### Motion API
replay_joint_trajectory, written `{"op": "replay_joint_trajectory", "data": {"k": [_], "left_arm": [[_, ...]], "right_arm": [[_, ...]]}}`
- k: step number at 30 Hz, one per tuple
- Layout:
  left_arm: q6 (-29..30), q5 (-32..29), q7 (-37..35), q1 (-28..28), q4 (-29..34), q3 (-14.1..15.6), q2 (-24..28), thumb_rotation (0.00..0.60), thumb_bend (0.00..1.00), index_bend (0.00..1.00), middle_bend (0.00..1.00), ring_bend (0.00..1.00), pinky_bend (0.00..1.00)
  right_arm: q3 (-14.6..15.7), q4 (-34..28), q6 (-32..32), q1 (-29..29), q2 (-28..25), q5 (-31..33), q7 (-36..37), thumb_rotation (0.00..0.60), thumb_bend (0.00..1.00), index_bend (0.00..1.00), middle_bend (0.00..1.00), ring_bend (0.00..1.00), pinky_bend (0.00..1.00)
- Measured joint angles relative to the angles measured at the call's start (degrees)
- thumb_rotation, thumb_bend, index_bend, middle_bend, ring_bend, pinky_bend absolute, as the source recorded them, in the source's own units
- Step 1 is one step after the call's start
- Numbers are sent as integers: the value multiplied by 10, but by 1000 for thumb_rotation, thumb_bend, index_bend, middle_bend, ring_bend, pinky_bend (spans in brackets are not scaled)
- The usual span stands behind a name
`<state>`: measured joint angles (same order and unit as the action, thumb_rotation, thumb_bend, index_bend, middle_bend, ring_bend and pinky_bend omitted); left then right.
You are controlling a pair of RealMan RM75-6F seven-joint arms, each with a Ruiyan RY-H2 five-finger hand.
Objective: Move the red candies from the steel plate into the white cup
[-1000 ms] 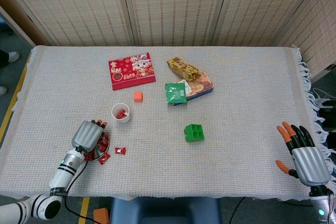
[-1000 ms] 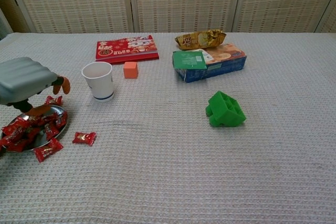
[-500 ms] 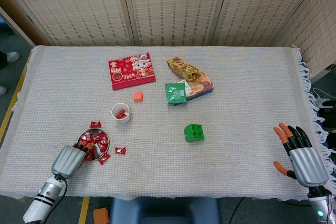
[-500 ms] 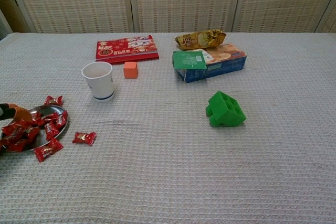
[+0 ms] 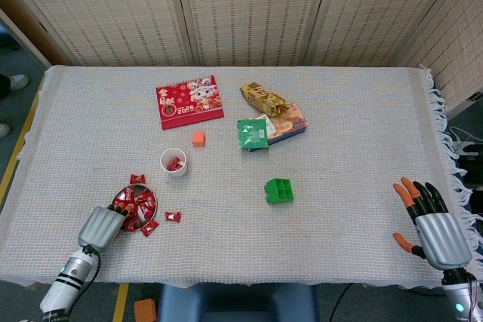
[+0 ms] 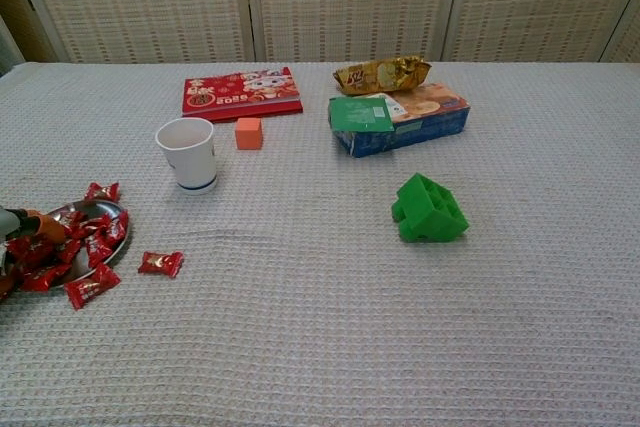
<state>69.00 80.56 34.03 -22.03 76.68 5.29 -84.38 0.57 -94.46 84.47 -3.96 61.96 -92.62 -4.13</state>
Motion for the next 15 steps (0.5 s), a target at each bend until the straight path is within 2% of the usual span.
{"op": "replay_joint_trajectory", "data": {"k": [6,10,15], "left_arm": [[-13,-4,15,-2,-11,-9,-9,600,402,348,416,540,1000],[-9,3,16,-2,-12,-12,-11,600,399,463,527,585,1000],[-7,9,7,-2,-21,-15,-16,600,398,555,591,621,1000]], "right_arm": [[-2,0,4,2,-2,2,3,600,125,0,0,0,0],[-2,0,3,1,-3,3,4,600,125,0,0,0,0],[-3,0,2,1,-2,4,3,600,125,0,0,0,0]]}}
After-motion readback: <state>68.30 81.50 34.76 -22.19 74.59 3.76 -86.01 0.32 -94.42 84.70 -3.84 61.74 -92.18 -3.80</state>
